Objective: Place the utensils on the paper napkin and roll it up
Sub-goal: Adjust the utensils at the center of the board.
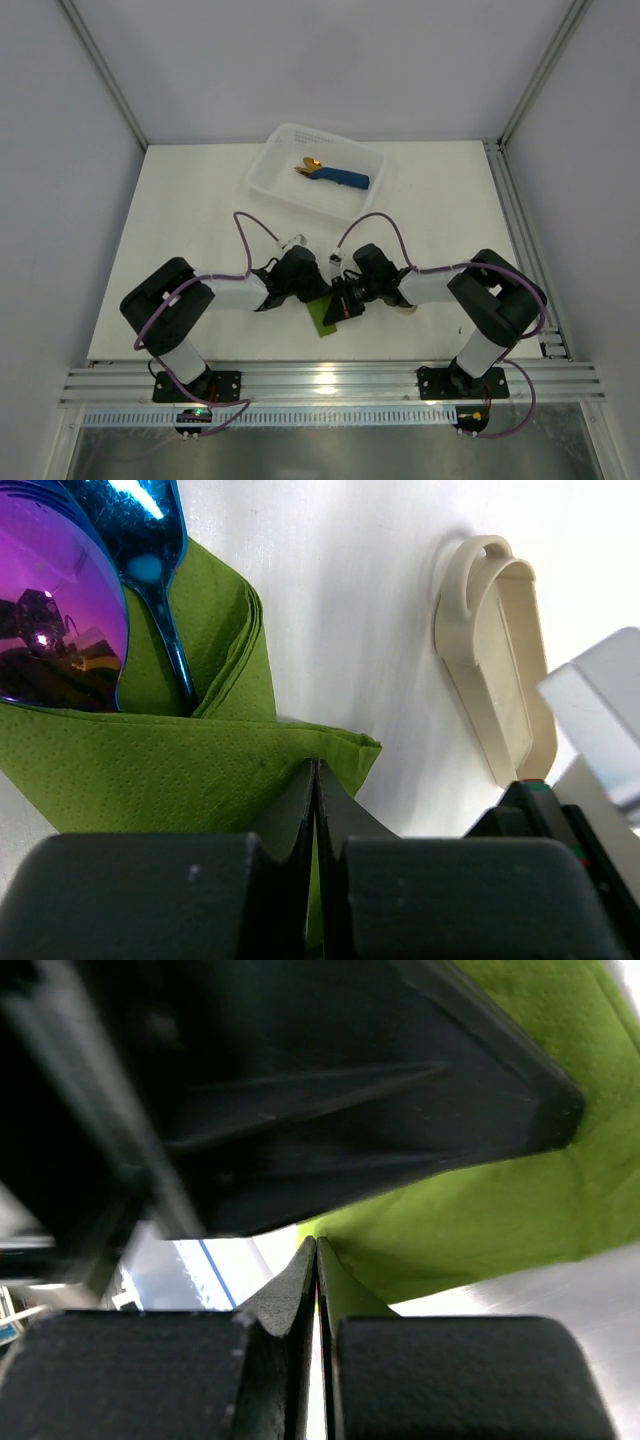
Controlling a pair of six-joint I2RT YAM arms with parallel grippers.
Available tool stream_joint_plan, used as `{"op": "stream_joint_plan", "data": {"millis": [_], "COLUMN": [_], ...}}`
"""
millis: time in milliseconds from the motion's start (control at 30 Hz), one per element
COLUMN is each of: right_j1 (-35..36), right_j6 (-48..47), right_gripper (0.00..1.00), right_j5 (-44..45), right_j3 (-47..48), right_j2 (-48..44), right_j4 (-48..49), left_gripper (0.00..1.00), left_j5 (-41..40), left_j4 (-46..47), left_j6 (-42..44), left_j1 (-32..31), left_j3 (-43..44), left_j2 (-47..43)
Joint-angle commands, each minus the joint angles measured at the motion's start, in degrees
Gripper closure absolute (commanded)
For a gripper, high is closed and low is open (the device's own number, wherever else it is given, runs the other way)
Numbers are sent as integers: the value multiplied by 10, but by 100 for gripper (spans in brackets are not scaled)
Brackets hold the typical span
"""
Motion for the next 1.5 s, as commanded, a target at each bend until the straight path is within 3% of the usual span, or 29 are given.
{"op": "stream_joint_plan", "data": {"millis": [0,633,1000,1200,1400,1467], "right_j1": [-2,-2,-2,-2,-9,-9], "right_j6": [5,2,2,2,-4,-4], "right_gripper": [96,96,96,92,74,73], "right_j5": [-9,39,116,145,153,146], "right_j3": [-22,-126,-126,-114,-104,-101], "right_j2": [8,-21,-178,-226,-215,-192], "right_j4": [54,54,-65,-106,-101,-84], "left_gripper": [100,100,100,100,100,100], "left_j5": [-5,1,4,4,4,4], "left_j4": [-21,-12,-11,-8,-6,-6], "left_j6": [8,6,9,10,10,10], "left_j1": [3,15,15,17,18,18], "left_j3": [1,-8,-6,-5,-5,-4], "left_j2": [16,33,33,38,35,36]}}
